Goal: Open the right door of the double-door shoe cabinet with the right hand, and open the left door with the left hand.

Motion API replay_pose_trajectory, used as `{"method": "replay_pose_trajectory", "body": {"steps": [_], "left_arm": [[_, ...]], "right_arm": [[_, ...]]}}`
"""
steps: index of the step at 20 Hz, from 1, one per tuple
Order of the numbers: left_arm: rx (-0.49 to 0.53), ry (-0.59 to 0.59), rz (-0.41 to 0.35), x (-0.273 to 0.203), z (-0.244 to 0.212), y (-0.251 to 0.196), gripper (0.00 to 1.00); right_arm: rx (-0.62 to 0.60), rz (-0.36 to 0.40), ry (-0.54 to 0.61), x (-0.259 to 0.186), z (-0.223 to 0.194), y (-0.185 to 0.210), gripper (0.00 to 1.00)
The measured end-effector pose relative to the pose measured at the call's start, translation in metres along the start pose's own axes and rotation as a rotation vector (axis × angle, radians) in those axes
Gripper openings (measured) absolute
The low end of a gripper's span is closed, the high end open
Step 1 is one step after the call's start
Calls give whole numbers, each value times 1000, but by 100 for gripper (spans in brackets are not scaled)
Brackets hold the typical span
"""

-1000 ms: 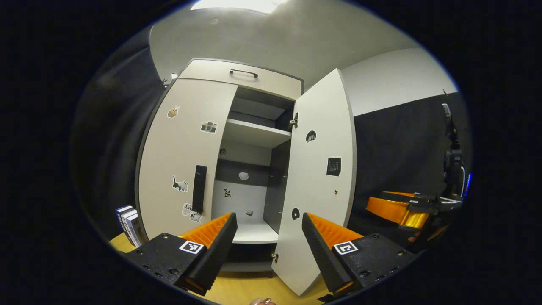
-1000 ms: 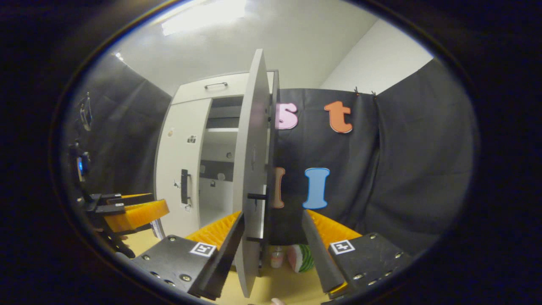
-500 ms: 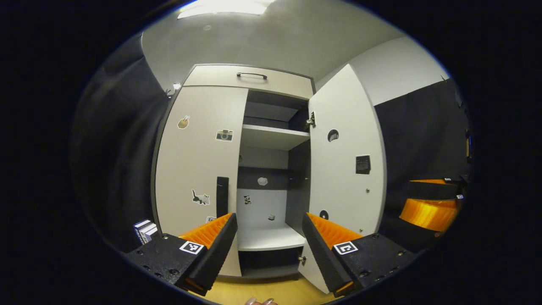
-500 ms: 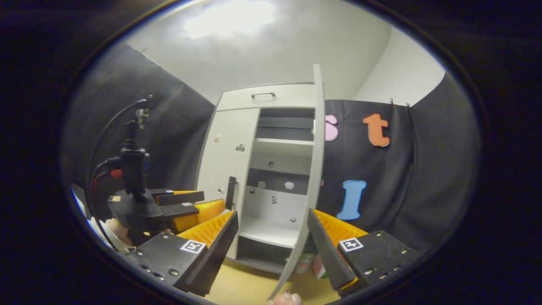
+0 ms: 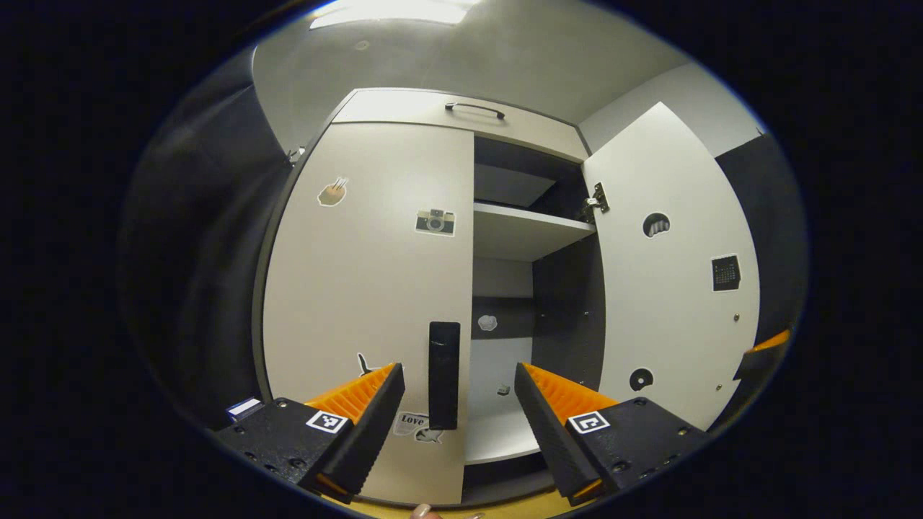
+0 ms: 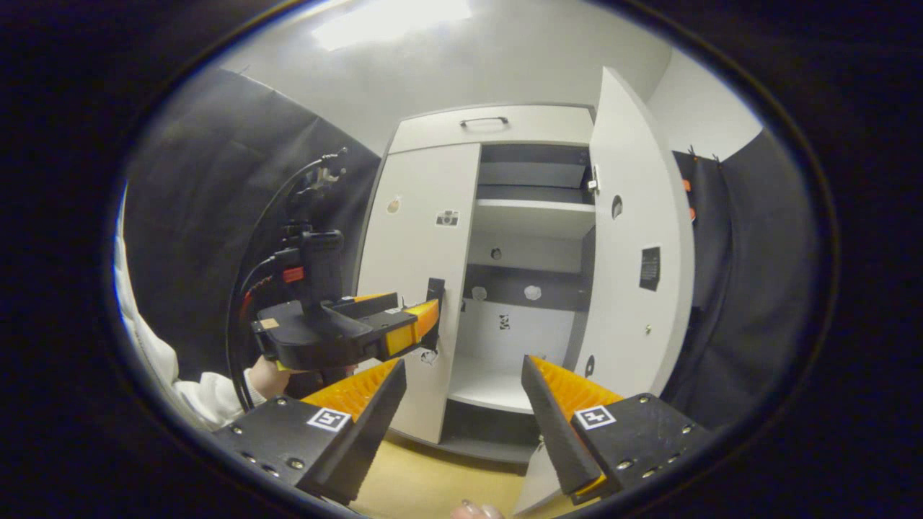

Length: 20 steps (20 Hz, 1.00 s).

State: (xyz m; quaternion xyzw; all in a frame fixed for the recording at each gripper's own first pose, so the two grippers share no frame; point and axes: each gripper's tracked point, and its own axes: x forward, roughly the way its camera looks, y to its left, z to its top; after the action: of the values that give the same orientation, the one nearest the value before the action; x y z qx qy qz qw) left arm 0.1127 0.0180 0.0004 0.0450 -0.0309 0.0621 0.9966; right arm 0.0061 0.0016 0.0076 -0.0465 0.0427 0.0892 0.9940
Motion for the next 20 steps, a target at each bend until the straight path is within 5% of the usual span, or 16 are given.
{"method": "replay_pose_trajectory", "body": {"steps": [8,13,15,20], "left_arm": [[-38,64,-54,51,-41,8,95],[-89,34,-40,55,-40,10,93],[-71,41,-17,56,-42,14,89],[-48,47,46,61,-47,17,57]], "right_arm": [[28,-203,68,37,-26,-11,98],[-9,-201,65,47,-25,-6,96],[-9,-199,57,48,-23,-9,97],[-28,-179,56,47,-21,-13,97]]}}
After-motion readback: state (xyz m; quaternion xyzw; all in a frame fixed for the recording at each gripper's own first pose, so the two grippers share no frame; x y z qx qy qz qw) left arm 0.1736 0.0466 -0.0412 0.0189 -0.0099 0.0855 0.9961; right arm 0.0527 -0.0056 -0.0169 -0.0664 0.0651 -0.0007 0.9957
